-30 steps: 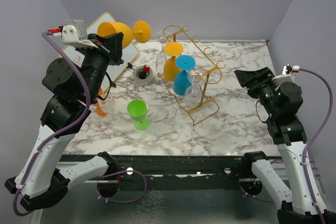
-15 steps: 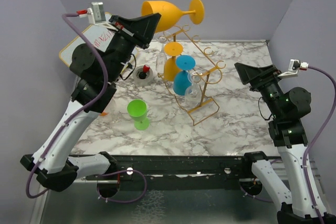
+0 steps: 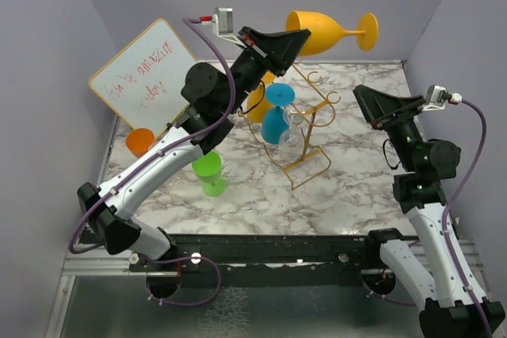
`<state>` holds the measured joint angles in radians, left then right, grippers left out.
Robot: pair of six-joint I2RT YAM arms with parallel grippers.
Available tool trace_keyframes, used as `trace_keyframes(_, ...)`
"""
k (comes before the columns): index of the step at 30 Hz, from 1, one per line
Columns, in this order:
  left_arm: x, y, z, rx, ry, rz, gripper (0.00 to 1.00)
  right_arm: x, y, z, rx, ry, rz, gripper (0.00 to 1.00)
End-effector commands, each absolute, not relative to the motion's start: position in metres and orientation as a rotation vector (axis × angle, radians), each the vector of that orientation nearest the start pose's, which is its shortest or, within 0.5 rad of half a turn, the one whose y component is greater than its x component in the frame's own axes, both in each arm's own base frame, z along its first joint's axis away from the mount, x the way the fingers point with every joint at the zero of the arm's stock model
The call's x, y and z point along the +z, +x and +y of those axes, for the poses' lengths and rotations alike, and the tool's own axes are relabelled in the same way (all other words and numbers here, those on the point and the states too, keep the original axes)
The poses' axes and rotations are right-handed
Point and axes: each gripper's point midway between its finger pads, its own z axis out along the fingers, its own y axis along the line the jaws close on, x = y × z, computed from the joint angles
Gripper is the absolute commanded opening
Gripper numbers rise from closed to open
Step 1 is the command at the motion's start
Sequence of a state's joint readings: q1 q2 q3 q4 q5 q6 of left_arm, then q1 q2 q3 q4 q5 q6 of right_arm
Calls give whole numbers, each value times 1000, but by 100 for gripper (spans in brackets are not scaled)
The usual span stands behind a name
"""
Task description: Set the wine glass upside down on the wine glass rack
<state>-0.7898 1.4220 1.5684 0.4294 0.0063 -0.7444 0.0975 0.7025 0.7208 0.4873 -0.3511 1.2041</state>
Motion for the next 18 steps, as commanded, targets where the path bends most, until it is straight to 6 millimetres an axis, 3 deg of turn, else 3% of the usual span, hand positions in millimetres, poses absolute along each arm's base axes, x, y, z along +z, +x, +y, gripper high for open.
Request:
trace_keyframes(1, 595, 283, -345, -1404, 41, 962, 0, 483, 248, 116, 1505, 388, 1021, 77)
trace_keyframes(11, 564, 289, -384, -1394, 63, 991, 0, 514, 255, 88, 1492, 575, 898, 74)
trace_keyframes(18, 554, 273, -401, -1266, 167, 885, 0, 501, 288, 74, 1440, 806, 959, 68)
